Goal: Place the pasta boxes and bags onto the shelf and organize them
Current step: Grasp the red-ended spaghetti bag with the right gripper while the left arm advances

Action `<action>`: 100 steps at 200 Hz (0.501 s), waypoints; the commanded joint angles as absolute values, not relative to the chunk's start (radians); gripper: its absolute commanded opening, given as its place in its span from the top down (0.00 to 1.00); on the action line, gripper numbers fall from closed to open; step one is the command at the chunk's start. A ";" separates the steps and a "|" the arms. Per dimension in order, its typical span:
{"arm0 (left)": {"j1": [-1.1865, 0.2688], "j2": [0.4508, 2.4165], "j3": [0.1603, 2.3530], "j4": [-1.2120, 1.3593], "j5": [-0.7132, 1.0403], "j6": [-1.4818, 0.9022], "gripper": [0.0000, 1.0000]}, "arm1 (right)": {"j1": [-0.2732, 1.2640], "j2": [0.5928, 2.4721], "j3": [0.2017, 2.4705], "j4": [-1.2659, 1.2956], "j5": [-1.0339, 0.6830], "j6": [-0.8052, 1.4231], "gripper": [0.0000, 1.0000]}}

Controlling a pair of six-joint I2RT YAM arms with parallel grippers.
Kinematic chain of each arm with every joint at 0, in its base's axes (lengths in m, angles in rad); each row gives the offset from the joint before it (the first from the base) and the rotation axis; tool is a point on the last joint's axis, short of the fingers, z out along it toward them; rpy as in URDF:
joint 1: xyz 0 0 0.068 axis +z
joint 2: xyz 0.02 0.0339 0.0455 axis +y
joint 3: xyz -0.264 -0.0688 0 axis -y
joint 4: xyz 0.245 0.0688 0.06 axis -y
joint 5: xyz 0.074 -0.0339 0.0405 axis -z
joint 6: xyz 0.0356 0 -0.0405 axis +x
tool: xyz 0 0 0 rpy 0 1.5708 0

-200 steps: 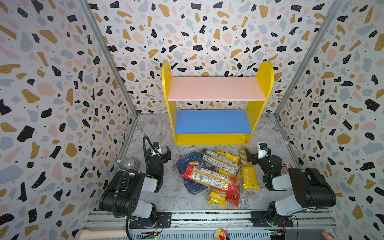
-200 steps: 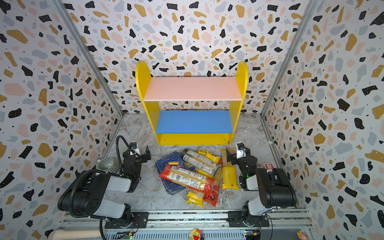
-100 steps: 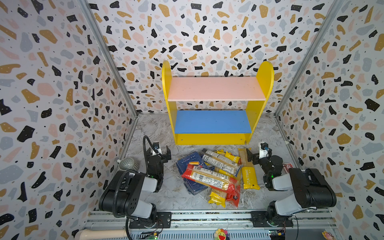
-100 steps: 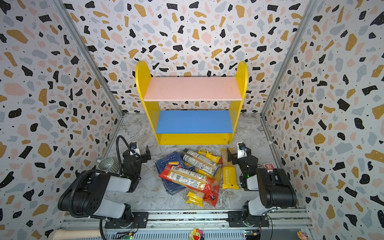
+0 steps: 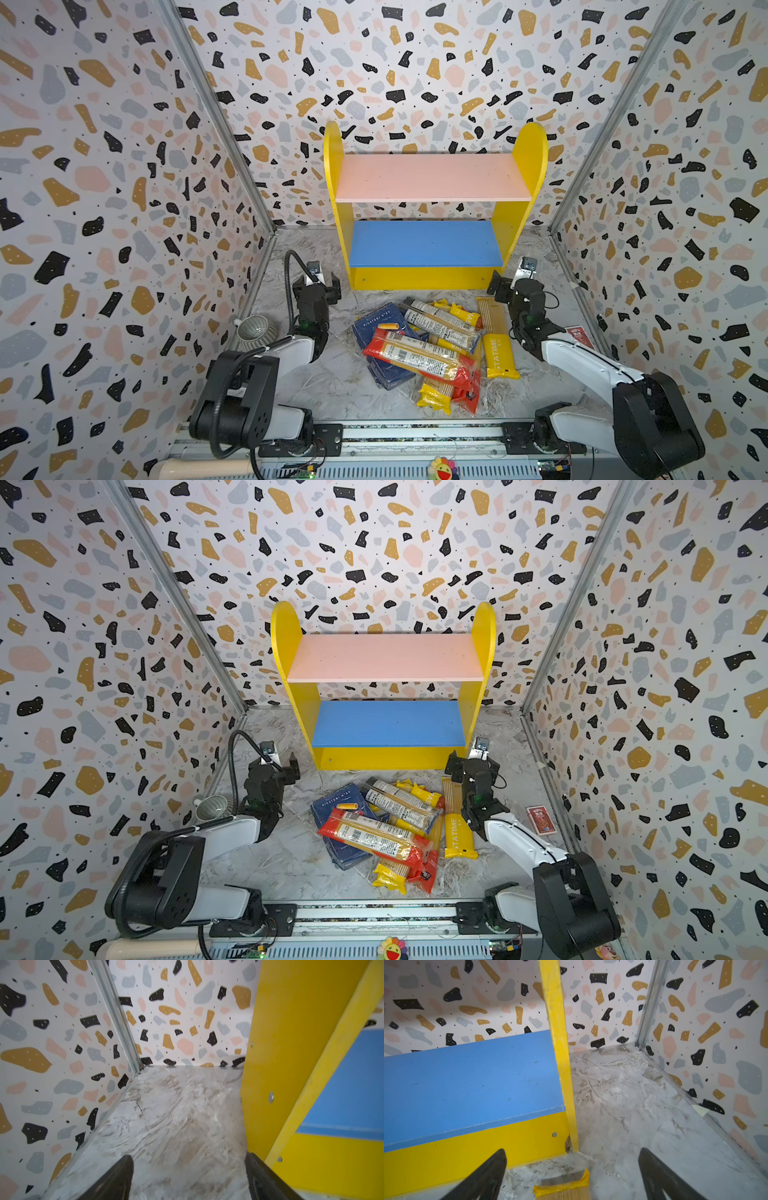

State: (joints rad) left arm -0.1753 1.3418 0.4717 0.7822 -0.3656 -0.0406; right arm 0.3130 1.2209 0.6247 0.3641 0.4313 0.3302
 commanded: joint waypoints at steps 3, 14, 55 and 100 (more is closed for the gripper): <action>-0.219 1.238 0.486 0.631 -0.457 -0.118 0.14 | 0.321 1.197 0.755 -0.003 0.407 0.454 0.01; -0.261 1.190 0.496 0.596 -0.472 -0.144 0.14 | 0.332 1.175 0.762 -0.047 0.334 0.452 0.01; -0.540 1.089 0.688 0.302 -0.652 -0.113 0.23 | 0.551 1.210 0.917 -0.439 0.333 0.476 0.01; -0.742 0.981 0.830 0.017 -0.685 -0.228 0.25 | 0.794 1.147 0.976 -0.609 0.271 0.448 0.01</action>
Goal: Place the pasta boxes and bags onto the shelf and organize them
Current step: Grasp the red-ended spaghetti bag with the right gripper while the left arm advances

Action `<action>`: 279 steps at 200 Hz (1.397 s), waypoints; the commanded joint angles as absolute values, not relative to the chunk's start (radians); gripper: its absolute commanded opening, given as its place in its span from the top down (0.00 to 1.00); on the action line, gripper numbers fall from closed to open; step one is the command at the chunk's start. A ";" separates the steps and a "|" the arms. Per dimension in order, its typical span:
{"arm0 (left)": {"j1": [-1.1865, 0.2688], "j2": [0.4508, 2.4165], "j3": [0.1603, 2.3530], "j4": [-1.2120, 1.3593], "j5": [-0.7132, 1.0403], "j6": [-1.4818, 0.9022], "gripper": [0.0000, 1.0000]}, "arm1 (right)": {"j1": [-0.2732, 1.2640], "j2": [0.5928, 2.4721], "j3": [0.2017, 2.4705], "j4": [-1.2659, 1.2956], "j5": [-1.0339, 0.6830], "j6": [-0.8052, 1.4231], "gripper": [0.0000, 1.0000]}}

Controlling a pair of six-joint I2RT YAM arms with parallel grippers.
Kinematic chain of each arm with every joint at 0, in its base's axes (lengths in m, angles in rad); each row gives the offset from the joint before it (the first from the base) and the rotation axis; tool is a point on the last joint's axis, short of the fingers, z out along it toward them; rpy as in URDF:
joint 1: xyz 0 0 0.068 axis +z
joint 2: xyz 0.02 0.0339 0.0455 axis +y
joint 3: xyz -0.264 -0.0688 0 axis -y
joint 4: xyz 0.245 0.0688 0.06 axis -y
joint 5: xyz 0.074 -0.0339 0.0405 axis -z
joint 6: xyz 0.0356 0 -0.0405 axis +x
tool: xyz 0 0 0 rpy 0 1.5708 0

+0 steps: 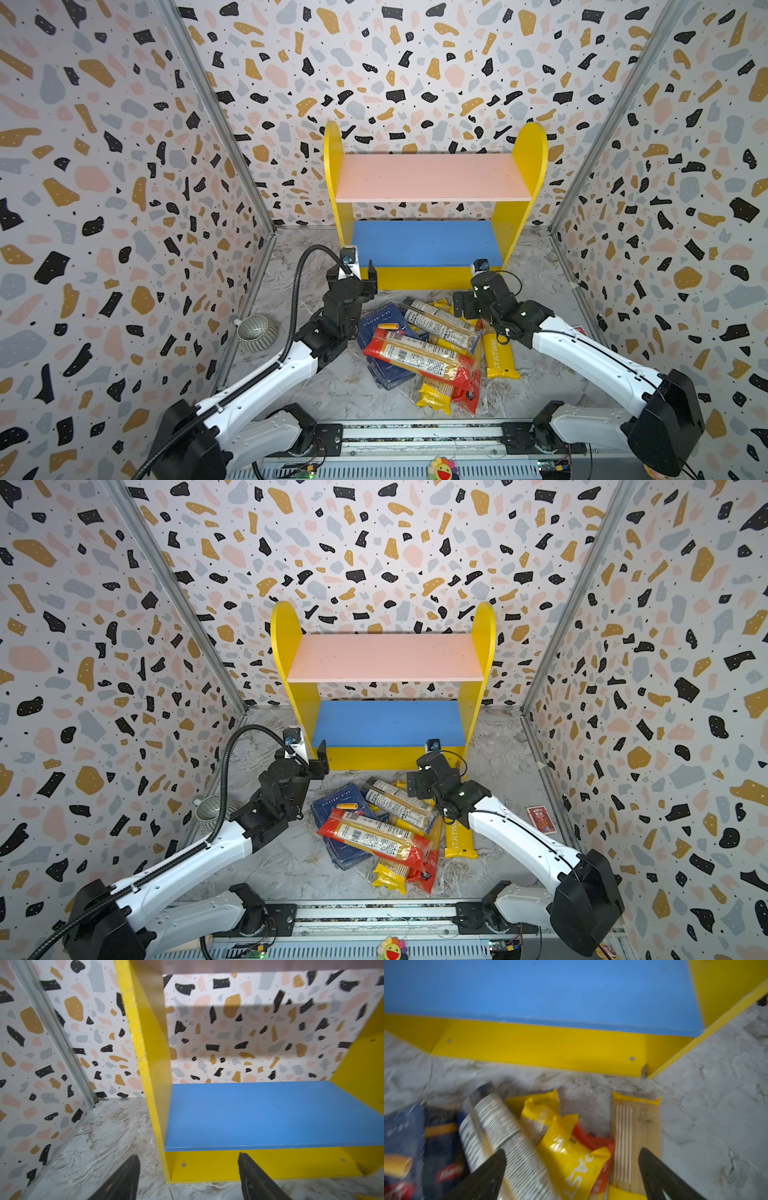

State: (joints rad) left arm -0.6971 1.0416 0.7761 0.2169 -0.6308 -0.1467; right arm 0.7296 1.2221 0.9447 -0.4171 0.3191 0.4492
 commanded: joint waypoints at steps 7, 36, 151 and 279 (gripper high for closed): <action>-0.755 0.965 0.842 -0.035 -0.682 -0.267 0.25 | 0.809 1.126 0.976 -0.623 0.247 0.452 0.01; -0.839 0.894 0.846 -0.178 -0.654 -0.336 0.29 | 0.889 1.063 0.953 -0.665 0.180 0.452 0.01; -0.915 0.743 0.867 -0.416 -0.596 -0.378 0.33 | 1.207 1.231 0.956 -0.723 0.229 0.466 0.01; -0.914 0.615 0.850 -0.464 -0.626 -0.352 0.29 | 1.203 1.491 1.028 -0.752 0.299 0.303 0.11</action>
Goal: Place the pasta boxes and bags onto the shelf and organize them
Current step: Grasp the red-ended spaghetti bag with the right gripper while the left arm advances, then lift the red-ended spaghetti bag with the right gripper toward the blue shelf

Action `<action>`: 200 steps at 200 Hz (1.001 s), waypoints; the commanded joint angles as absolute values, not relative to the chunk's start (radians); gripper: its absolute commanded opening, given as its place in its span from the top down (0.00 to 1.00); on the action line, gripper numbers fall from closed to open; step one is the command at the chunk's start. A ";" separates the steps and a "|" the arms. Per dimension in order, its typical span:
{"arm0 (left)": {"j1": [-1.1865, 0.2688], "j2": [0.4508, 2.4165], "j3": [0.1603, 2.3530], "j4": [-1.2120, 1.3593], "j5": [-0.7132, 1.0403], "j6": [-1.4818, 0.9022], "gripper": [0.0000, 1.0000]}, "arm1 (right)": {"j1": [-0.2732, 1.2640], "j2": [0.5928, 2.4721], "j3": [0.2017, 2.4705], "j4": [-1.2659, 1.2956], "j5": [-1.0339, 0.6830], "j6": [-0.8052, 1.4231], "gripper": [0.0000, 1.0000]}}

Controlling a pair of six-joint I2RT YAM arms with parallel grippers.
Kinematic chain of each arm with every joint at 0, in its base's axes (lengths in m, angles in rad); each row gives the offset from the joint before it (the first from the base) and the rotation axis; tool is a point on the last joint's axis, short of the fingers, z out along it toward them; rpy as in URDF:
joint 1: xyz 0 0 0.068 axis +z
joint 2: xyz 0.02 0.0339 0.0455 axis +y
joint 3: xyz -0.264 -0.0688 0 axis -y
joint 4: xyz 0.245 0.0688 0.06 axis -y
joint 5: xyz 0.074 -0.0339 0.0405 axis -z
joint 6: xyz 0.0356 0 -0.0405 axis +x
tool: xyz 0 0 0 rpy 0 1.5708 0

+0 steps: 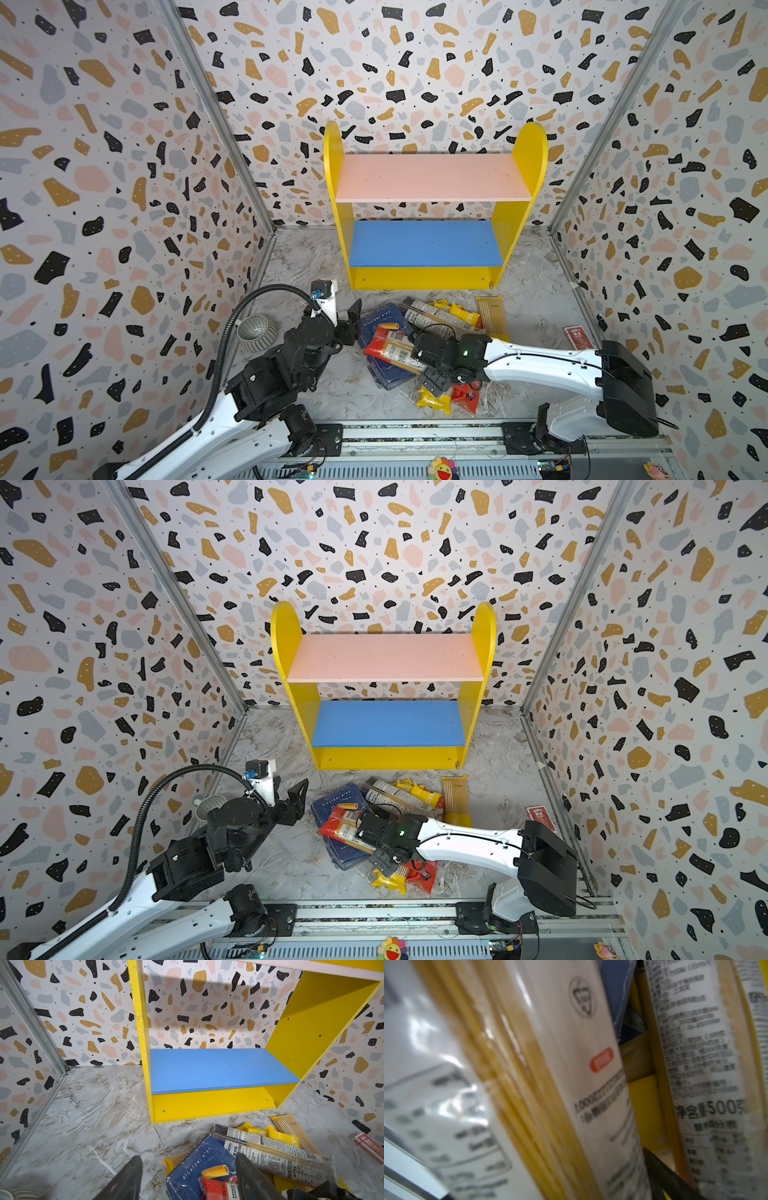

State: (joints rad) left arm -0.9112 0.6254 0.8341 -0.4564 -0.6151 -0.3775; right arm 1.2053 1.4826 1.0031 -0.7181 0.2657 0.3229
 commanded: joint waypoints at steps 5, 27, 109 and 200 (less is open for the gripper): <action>-0.915 0.618 0.848 -0.465 -0.627 -0.351 0.29 | 1.201 1.495 1.028 -0.750 0.299 0.300 0.15; -0.914 0.624 0.842 -0.467 -0.625 -0.349 0.29 | 1.176 1.494 1.018 -0.741 0.278 0.292 0.31; -0.915 0.609 0.871 -0.499 -0.638 -0.348 0.27 | 1.070 1.338 0.979 -0.683 0.080 0.317 0.73; -0.914 0.625 0.910 -0.526 -0.633 -0.351 0.26 | 0.951 1.209 1.054 -0.617 -0.144 0.398 0.75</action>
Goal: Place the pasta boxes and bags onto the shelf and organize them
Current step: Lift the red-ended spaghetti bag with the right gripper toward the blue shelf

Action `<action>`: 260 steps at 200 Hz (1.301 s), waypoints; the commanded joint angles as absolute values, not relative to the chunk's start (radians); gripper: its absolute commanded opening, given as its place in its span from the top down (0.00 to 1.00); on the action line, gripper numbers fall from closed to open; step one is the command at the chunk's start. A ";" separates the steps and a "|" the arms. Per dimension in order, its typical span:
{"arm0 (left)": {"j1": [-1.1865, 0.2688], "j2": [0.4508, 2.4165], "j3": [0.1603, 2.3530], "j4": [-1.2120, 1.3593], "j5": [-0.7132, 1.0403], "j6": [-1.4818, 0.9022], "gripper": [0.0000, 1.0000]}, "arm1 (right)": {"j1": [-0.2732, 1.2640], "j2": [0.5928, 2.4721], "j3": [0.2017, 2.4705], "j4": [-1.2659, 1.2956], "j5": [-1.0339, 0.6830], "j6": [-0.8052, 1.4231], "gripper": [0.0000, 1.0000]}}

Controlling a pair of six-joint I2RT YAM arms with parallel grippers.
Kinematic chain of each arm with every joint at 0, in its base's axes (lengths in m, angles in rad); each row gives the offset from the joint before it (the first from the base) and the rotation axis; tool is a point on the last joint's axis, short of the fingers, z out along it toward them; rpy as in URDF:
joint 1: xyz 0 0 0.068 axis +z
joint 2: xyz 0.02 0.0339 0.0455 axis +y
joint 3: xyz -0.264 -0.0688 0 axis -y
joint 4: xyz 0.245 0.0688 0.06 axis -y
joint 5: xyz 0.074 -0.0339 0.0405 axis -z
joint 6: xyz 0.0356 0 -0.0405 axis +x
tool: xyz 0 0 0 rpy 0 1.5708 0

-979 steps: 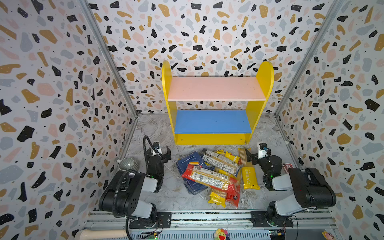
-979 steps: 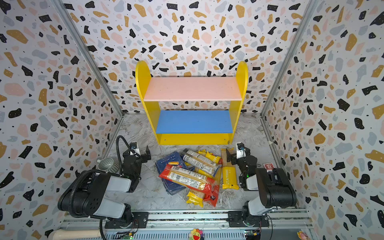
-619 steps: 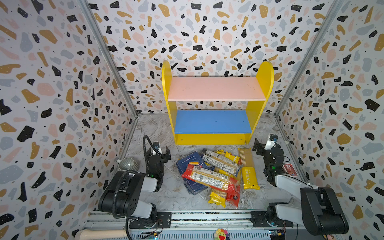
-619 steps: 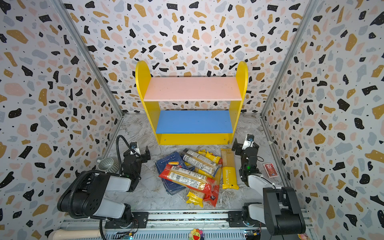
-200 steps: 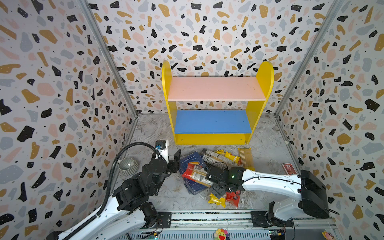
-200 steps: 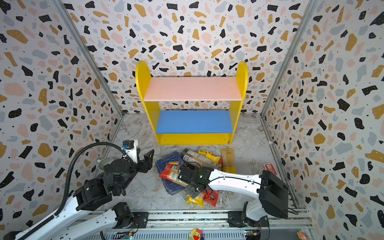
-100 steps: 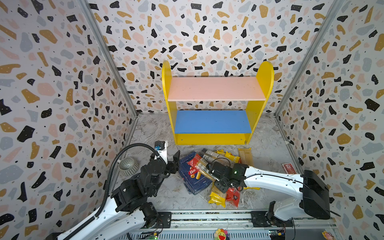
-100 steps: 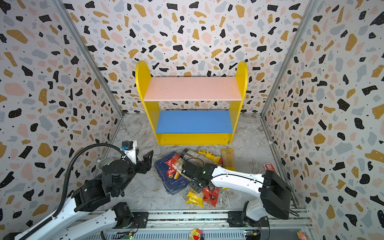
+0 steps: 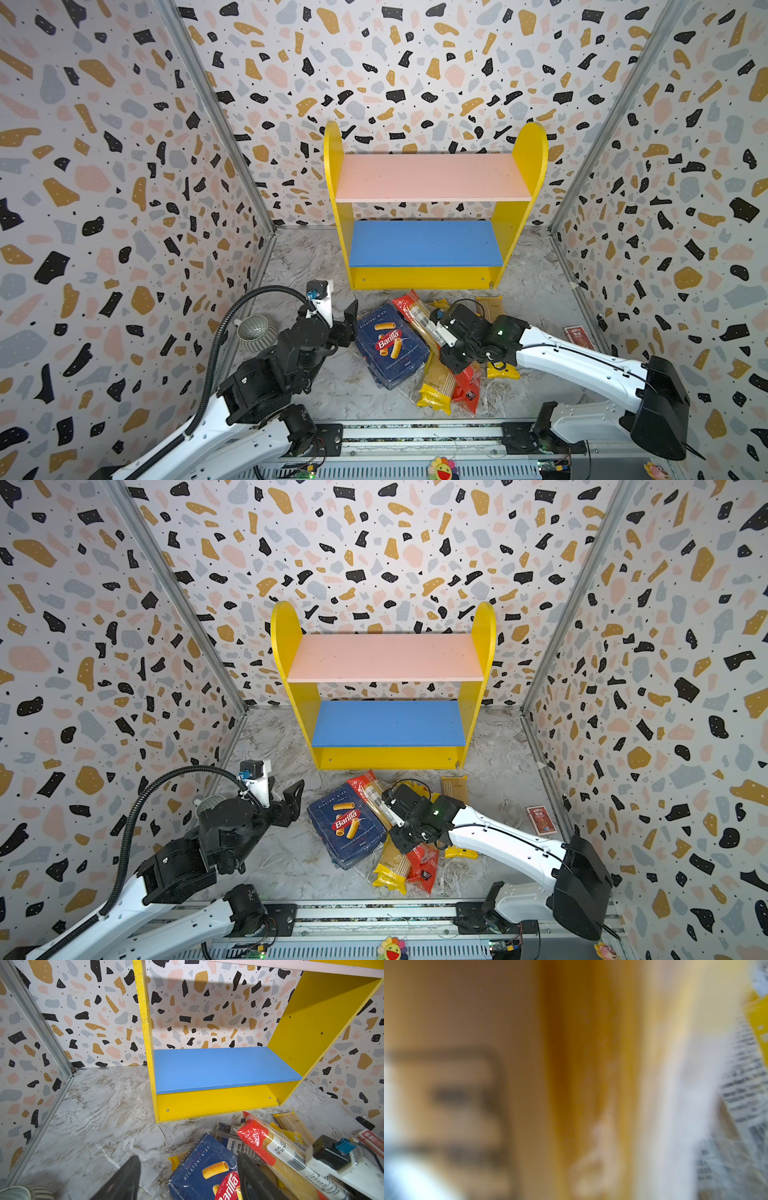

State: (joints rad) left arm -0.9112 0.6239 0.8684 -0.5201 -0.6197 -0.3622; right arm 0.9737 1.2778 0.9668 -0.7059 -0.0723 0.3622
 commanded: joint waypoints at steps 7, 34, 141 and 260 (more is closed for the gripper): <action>-0.915 0.627 0.910 -0.524 -0.636 -0.351 0.26 | 0.936 1.205 1.063 -0.610 -0.155 0.405 0.75; -0.914 0.639 0.905 -0.514 -0.654 -0.346 0.22 | 0.869 1.208 1.107 -0.573 -0.165 0.428 0.74; -0.914 0.710 0.916 -0.438 -0.620 -0.300 0.01 | 0.598 1.506 1.438 -0.527 -0.212 0.401 0.73; -0.914 0.750 0.953 -0.407 -0.590 -0.229 0.01 | 0.460 1.622 1.565 -0.573 -0.060 0.378 0.73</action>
State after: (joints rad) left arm -0.9112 0.7483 0.9169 -0.4423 -0.5930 -0.2596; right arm 0.4786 1.6569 1.4586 -0.6453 -0.1379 0.4110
